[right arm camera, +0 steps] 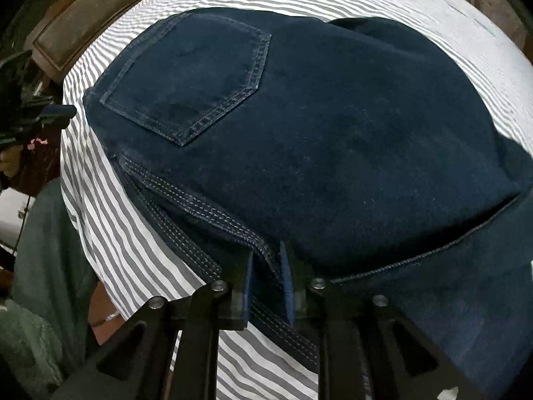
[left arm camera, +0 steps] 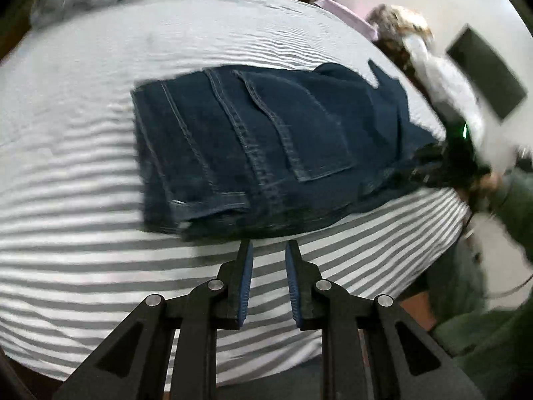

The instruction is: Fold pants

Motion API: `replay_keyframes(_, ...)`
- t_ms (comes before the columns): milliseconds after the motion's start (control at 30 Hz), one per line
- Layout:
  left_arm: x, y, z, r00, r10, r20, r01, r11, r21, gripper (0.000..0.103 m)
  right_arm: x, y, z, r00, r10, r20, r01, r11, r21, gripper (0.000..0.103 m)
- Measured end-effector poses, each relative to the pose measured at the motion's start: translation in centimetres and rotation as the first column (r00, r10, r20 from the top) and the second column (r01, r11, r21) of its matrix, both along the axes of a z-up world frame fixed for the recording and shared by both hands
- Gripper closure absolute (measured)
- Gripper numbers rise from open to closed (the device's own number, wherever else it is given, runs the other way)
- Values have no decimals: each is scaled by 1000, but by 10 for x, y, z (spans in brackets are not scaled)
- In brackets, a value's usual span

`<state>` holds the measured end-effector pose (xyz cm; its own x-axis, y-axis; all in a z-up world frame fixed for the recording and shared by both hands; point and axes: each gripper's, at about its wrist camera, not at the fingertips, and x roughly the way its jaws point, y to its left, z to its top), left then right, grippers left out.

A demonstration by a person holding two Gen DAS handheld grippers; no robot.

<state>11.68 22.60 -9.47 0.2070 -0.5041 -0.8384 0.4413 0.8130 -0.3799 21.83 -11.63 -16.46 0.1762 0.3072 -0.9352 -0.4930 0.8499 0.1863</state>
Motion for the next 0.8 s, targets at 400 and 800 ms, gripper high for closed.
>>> replay_keyframes(400,20,24,-15,942,281,-183,-315,929,-195,81,-8,1,1,999,12,29,-13,1000,19,75)
replay_keyframes(800,32,5,-23,915,383,-126,-399,907,-135,78,-12,-1,9,998,-31,59,29,999,44,85)
